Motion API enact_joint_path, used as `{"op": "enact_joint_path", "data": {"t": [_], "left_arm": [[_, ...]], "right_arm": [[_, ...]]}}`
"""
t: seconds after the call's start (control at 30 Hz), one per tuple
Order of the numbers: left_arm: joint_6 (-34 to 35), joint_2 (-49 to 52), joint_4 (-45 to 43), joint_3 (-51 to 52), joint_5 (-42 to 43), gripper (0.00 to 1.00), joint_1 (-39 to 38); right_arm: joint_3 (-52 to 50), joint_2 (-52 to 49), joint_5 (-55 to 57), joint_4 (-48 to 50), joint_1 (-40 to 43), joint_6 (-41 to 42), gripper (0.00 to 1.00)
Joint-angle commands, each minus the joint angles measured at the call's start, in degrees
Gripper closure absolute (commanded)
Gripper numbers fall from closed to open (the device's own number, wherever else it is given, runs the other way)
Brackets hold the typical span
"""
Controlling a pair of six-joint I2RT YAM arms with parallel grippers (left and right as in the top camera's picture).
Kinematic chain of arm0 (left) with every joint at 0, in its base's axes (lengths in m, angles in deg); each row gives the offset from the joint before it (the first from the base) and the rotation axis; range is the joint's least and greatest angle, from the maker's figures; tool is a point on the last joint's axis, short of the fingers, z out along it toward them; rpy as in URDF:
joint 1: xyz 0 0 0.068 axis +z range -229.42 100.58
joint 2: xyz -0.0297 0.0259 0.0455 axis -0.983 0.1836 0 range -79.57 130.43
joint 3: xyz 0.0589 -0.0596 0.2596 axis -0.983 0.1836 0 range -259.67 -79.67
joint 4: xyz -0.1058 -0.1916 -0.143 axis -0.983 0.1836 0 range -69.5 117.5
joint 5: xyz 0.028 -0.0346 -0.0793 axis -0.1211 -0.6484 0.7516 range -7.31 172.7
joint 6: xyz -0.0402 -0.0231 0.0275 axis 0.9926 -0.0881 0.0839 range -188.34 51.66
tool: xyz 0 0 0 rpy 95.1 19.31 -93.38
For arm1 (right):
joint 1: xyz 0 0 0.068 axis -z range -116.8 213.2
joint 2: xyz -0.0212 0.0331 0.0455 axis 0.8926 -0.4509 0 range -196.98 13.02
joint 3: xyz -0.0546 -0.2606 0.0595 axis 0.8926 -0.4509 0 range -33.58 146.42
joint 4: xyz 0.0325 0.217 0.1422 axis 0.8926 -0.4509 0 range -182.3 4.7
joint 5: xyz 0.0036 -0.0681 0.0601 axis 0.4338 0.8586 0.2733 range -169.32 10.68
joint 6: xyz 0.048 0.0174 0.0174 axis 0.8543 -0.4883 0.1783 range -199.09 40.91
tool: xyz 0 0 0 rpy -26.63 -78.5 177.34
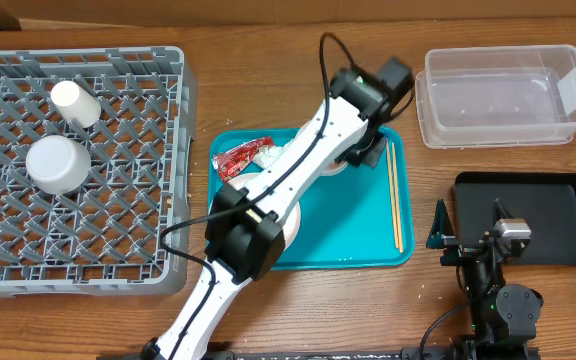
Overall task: Sort waste into correct bins and load items into the dishwasher
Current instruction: 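Reach the left gripper to the pink bowl and grasp its rim, then carry the pink bowl into the dish rack and set it down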
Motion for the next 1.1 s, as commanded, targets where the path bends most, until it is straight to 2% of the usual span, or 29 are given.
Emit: {"op": "enact_joint_path", "data": {"t": [0.0, 0.23, 0.3, 0.57, 0.7, 0.9, 1.0, 1.07], "left_arm": [[1.2, -2.3, 3.1, -8.4, 5.7, 0.96, 2.3], [0.0, -8.6, 10.8, -15.8, 19.7, 0.96, 12.1], [-2.3, -11.5, 10.9, -15.7, 23.0, 0.96, 16.1], [-4.1, -21.7, 10.9, -14.3, 27.2, 0.96, 31.9], [-6.3, -29.2, 10.9, -5.7, 26.8, 0.96, 37.5], [-8.0, -41.3, 10.9, 14.0, 22.3, 0.96, 46.8], [-11.0, -44.8, 10.9, 21.2, 26.2, 0.96, 52.9], [-16.5, -46.5, 10.9, 25.7, 33.1, 0.96, 58.2]], "right_arm": [[-0.6, 0.5, 0.5, 0.4, -0.2, -0.2, 0.00], [-0.6, 0.5, 0.5, 0.4, -0.2, -0.2, 0.00], [-0.6, 0.5, 0.5, 0.4, -0.2, -0.2, 0.00], [-0.6, 0.5, 0.5, 0.4, -0.2, -0.2, 0.00], [-0.6, 0.5, 0.5, 0.4, -0.2, -0.2, 0.00], [-0.6, 0.5, 0.5, 0.4, -0.2, -0.2, 0.00], [-0.6, 0.5, 0.5, 0.4, -0.2, -0.2, 0.00], [-0.6, 0.5, 0.5, 0.4, -0.2, -0.2, 0.00]]}}
